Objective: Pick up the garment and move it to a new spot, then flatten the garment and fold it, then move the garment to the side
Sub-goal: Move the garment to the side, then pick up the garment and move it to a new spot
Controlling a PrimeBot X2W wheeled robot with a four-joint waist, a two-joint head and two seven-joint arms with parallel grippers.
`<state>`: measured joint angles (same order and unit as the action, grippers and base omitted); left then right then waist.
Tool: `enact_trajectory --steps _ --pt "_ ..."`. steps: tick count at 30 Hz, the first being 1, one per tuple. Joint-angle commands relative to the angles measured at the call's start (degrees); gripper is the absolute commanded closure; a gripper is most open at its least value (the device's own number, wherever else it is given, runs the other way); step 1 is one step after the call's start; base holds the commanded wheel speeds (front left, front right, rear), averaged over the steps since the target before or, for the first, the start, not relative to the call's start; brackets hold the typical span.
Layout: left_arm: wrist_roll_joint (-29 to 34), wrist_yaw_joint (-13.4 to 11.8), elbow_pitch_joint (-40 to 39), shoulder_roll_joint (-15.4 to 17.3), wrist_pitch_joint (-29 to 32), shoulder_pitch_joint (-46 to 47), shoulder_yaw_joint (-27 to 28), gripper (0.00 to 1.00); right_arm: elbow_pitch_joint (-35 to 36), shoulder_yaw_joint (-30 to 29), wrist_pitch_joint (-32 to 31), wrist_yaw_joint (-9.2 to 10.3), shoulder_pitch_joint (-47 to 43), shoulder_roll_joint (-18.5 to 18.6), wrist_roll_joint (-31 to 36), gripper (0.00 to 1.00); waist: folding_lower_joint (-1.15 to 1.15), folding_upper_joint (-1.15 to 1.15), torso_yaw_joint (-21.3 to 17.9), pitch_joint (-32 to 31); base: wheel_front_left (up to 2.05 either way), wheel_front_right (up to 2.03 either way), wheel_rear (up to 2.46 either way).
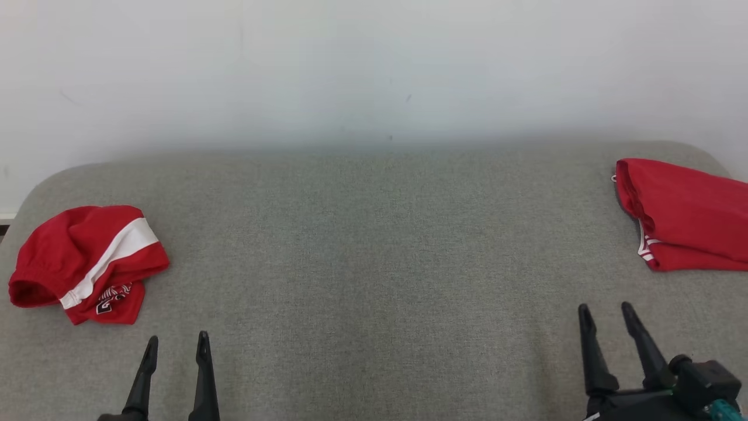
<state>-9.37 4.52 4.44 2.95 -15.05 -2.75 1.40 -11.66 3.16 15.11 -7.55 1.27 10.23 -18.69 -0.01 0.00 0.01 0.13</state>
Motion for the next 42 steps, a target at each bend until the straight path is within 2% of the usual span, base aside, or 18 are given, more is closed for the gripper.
enact_trajectory --steps 1,14,29,35,42 --pt "-0.3 -0.2 0.1 -0.1 -0.2 -1.1 0.0 0.00 0.2 0.3 0.0 0.15 -0.8 -0.6 0.2 0.00 0.01 0.00 -0.3 -0.2 0.00 0.00 0.00" --pt "0.2 -0.3 1.7 -0.1 -0.2 -0.2 -1.0 0.00 0.3 0.1 0.0 0.15 -1.8 -2.6 2.1 0.00 0.01 0.00 -1.4 0.0 0.00 0.00 0.00" --pt "0.9 -0.4 1.8 -0.1 -0.2 -0.3 -0.6 0.00 0.0 -0.2 0.0 0.15 -2.5 -2.7 2.5 0.00 0.01 0.00 -1.1 0.0 0.00 0.00 0.00" --pt "1.4 -0.3 2.0 -0.1 -0.2 0.5 0.0 0.00 0.0 -0.6 0.0 0.15 -2.5 -3.0 2.5 0.00 0.01 0.00 1.2 -0.1 0.00 0.00 0.00" --pt "2.0 0.2 2.7 0.0 -0.2 1.2 0.9 0.00 -0.1 -1.2 0.0 0.15 -3.5 -3.4 2.1 0.00 0.01 0.00 6.5 0.0 0.00 0.00 0.00"
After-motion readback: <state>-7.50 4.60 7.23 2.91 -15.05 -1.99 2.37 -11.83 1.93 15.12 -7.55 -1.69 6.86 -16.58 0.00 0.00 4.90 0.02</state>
